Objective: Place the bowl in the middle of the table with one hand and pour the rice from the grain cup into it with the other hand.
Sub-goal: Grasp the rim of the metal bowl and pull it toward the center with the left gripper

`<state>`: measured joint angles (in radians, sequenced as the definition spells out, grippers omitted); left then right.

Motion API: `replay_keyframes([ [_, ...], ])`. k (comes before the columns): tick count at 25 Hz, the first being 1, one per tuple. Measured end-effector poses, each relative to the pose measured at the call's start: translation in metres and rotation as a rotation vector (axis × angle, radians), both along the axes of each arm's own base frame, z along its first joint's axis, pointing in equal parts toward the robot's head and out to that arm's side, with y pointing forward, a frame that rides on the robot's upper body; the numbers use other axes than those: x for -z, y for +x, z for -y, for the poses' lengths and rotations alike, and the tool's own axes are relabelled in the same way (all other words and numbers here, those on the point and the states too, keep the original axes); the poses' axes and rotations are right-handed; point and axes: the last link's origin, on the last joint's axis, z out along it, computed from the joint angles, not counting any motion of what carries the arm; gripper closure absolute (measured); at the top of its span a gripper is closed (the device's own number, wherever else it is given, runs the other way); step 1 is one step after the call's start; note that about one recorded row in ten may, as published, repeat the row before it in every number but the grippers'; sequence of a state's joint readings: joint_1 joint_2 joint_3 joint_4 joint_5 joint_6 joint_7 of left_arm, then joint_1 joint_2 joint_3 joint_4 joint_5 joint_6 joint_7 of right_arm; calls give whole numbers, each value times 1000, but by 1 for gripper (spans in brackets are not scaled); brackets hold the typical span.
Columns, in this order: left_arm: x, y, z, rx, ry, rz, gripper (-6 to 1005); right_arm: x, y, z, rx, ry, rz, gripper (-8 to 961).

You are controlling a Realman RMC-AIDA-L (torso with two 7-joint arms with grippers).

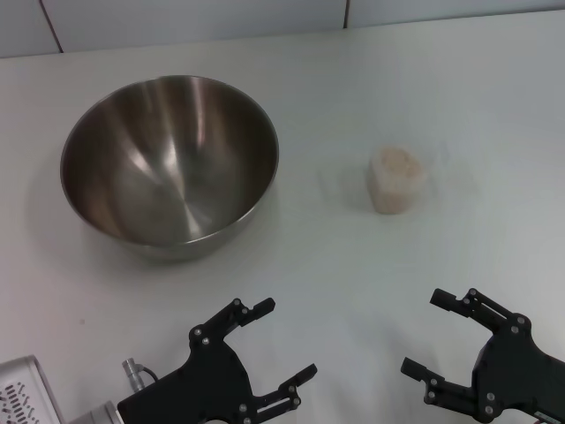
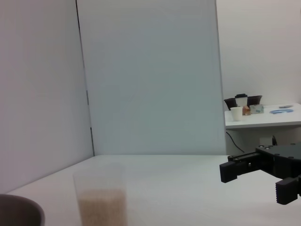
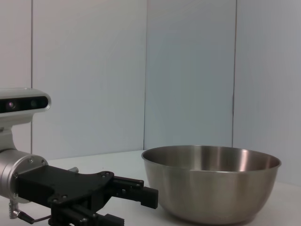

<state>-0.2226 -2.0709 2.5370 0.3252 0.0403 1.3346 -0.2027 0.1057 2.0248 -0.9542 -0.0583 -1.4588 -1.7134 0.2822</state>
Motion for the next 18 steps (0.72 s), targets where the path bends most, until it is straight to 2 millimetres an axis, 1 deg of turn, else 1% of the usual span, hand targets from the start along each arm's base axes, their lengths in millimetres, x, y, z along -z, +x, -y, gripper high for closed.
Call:
replay_keyframes([
  [10, -2, 1, 0, -14, -1, 24, 177, 0, 0, 0, 1, 0, 0, 110],
  [12, -16, 5, -8, -60, 14, 119, 180, 0, 0, 1, 1, 0, 0, 110],
  [13, -34, 9, -17, -88, 38, 232, 181, 0, 0, 1, 2, 0, 0, 110],
  [15, -34, 9, -17, -88, 38, 232, 183, 0, 1, 1, 4, 0, 0, 110],
  [16, -54, 13, -27, -92, 72, 326, 184, 0, 1, 1, 4, 0, 0, 110],
  [17, -70, 12, -39, -108, 88, 374, 185, 0, 1, 2, 5, 0, 0, 110],
  [18, -80, 11, -48, -125, 95, 401, 186, 0, 1, 2, 6, 0, -1, 110],
])
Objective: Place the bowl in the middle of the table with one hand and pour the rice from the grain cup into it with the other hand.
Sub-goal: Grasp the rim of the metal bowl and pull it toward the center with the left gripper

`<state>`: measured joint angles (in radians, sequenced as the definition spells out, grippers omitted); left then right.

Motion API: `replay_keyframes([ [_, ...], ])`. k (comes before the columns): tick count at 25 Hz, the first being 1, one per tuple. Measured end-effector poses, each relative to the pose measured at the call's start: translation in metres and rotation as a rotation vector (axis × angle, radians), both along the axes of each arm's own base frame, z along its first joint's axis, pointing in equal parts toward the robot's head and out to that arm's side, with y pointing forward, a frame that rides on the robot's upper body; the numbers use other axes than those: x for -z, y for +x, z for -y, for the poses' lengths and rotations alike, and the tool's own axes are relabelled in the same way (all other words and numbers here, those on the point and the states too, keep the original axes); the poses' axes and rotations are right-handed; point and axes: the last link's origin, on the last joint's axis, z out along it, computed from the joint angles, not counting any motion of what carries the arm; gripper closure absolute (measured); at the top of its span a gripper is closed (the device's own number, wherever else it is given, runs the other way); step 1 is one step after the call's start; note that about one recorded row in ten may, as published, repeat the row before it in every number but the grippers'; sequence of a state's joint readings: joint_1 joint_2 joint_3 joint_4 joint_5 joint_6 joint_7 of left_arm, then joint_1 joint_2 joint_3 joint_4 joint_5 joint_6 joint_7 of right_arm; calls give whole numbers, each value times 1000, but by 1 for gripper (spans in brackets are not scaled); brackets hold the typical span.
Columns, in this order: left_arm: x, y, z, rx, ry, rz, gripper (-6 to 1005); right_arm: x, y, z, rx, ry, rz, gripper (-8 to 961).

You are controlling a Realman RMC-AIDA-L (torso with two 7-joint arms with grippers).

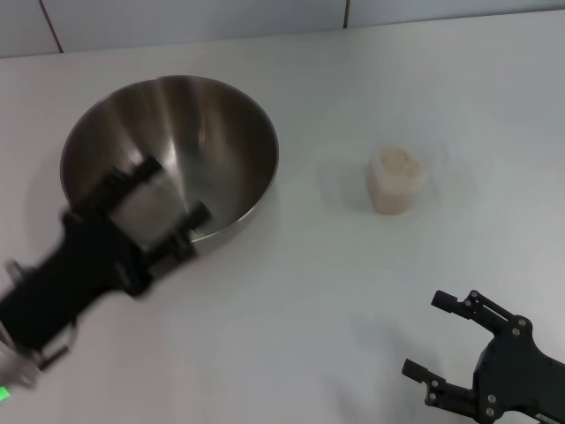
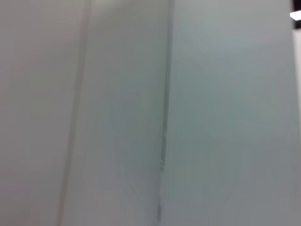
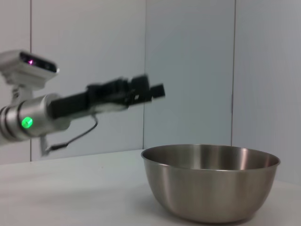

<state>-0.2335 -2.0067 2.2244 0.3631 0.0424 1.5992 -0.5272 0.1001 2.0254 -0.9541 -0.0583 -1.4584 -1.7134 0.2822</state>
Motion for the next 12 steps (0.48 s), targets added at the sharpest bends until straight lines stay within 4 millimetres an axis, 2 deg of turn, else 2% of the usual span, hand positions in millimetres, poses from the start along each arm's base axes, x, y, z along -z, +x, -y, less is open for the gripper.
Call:
replay_keyframes([
  [1, 0, 0, 0, 0, 0, 0, 188, 0, 0, 0, 0, 0, 0, 110],
  [2, -21, -4, -24, -56, -9, 38, 189, 0, 0, 0, 1, 1, 0, 110],
  [3, -28, -5, -33, -76, -10, 41, 190, 0, 0, 0, 1, 1, 0, 110],
  [5, -40, -6, -49, -105, -17, 38, 192, 0, 0, 0, 0, 3, 0, 110],
  [6, -40, -6, -49, -105, -17, 38, 193, 0, 0, 0, 0, 3, 0, 110],
  [7, -58, -2, -76, -179, -15, -13, 194, -2, 0, 0, -2, 6, -3, 110],
  [12, -64, 4, -84, -209, -4, -45, 200, -5, 0, 1, -8, 13, -11, 110],
])
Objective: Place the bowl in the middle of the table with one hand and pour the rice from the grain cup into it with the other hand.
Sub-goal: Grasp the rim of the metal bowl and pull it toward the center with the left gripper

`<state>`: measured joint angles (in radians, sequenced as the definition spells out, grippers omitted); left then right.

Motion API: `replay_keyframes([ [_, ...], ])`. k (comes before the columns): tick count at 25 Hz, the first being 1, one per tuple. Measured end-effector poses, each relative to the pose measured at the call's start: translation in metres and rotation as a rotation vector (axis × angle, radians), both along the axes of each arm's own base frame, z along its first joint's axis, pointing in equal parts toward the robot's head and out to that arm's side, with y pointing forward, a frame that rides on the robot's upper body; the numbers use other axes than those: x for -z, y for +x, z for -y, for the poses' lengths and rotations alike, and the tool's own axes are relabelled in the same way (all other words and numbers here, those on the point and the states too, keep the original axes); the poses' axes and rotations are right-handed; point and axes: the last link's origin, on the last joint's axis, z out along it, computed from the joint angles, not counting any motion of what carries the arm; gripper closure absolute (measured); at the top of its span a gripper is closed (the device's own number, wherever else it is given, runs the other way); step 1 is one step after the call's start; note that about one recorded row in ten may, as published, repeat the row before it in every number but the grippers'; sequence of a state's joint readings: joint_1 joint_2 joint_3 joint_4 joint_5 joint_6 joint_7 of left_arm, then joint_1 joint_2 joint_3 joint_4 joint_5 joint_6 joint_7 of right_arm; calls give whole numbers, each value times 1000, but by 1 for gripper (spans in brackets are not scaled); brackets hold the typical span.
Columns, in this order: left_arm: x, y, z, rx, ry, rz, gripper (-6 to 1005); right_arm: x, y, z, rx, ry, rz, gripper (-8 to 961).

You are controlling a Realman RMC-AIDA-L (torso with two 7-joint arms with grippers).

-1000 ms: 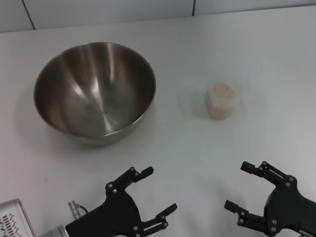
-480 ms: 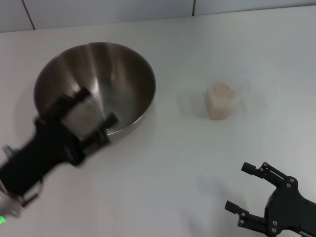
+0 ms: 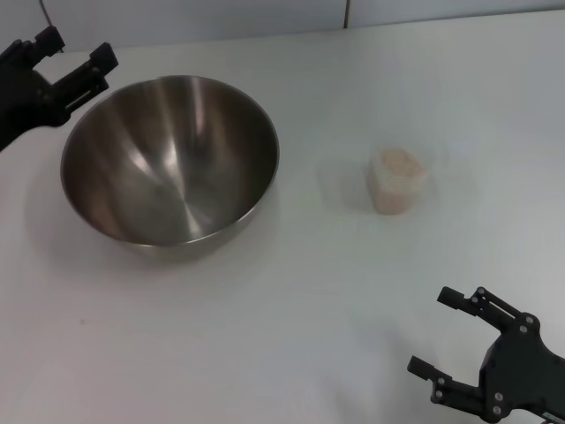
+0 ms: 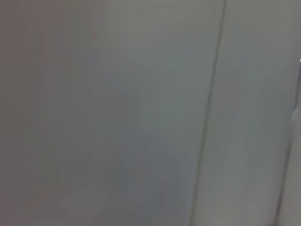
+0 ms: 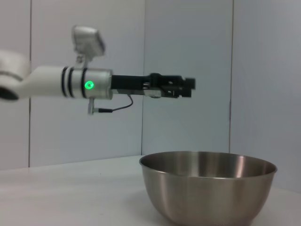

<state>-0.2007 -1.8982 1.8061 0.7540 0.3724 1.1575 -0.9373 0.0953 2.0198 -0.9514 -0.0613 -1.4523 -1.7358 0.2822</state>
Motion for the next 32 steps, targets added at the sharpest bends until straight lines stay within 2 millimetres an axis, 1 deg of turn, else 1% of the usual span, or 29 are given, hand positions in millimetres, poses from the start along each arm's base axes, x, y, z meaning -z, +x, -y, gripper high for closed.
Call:
replay_keyframes([
  [1, -14, 16, -21, -128, 1, -133, 201, 0, 0, 0, 0, 1, 0, 110],
  [2, -22, 23, -31, -198, -16, -208, 202, 0, 0, 0, -1, 1, 0, 110],
  [3, -31, 27, -38, -245, -11, -241, 203, -1, 0, 0, -2, 2, -1, 110],
  [4, -31, 27, -38, -245, -11, -241, 205, -1, 0, 0, -2, 2, -1, 110],
  [5, -37, 29, -42, -273, -10, -243, 206, -1, 0, 0, -3, 2, -1, 110],
  [6, -49, 29, -53, -360, -20, -246, 207, -1, 0, 0, -4, 2, -2, 110],
  [7, -52, 30, -59, -419, -55, -275, 208, -1, -1, 0, -6, 3, -4, 110],
  [8, -50, 33, -62, -446, -89, -325, 209, -2, -1, 0, -10, 4, -8, 110],
  [10, -46, 34, -64, -464, -112, -356, 211, -2, -2, 0, -14, 6, -12, 110],
  [16, -30, 36, -72, -567, -230, -566, 218, -4, -3, 0, -25, 12, -16, 110],
  [21, -23, 38, -73, -576, -274, -589, 224, -4, -3, 0, -24, 13, -17, 110],
  [26, -23, 38, -73, -576, -274, -589, 230, -5, -2, 1, -21, 15, -17, 110],
  [27, -13, 33, -77, -592, -340, -631, 231, -5, -2, 1, -21, 15, -17, 110],
  [28, -9, 29, -81, -609, -350, -658, 232, -5, -2, 1, -21, 15, -17, 110],
  [30, -9, 29, -81, -609, -350, -658, 234, -5, -2, 1, -21, 15, -17, 110],
  [32, -4, 26, -85, -627, -369, -683, 236, -5, -2, 1, -21, 15, -17, 110],
])
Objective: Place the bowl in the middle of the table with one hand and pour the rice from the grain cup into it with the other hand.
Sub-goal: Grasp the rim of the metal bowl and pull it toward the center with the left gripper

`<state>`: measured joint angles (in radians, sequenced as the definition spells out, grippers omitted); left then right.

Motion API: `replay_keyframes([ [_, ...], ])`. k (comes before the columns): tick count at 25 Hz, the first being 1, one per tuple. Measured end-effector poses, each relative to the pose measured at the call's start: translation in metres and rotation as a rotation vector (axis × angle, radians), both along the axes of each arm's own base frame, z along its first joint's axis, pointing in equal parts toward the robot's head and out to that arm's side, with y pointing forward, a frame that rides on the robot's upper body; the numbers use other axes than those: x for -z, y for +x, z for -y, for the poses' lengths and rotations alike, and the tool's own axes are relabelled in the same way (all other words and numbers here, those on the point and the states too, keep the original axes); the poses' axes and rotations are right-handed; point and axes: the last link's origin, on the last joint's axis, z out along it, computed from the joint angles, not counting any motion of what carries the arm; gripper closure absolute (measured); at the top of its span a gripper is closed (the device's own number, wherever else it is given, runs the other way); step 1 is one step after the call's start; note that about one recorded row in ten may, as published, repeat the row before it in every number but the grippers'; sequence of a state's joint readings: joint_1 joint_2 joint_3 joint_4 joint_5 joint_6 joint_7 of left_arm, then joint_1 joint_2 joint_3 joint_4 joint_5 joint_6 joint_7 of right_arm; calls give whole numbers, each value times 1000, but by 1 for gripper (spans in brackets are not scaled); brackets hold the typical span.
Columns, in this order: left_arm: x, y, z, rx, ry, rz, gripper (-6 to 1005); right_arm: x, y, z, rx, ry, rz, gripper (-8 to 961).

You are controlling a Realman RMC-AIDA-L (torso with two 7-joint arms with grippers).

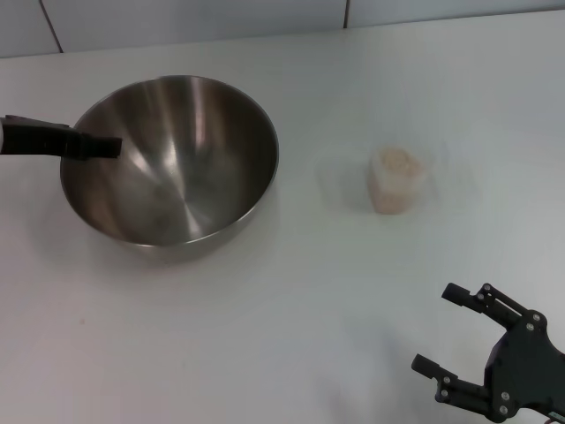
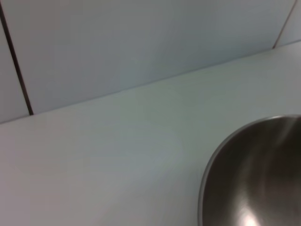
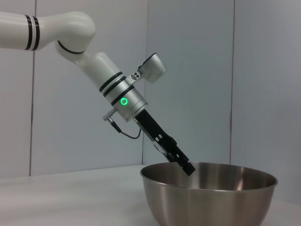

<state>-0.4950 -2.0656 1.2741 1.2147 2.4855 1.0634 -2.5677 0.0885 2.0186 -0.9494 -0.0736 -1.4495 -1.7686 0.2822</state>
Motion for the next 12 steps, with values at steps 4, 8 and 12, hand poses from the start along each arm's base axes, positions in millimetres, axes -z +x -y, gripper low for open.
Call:
replay_keyframes([
  [4, 4, -2, -1, -10, -14, -6, 241, 0, 0, 0, 1, -1, 2, 110],
  [8, 8, -4, -2, -11, -31, -15, 245, 1, 1, -1, 4, -1, 5, 110],
  [12, 9, -4, -2, -3, -39, -16, 250, 1, 0, -1, 1, 1, 9, 110],
])
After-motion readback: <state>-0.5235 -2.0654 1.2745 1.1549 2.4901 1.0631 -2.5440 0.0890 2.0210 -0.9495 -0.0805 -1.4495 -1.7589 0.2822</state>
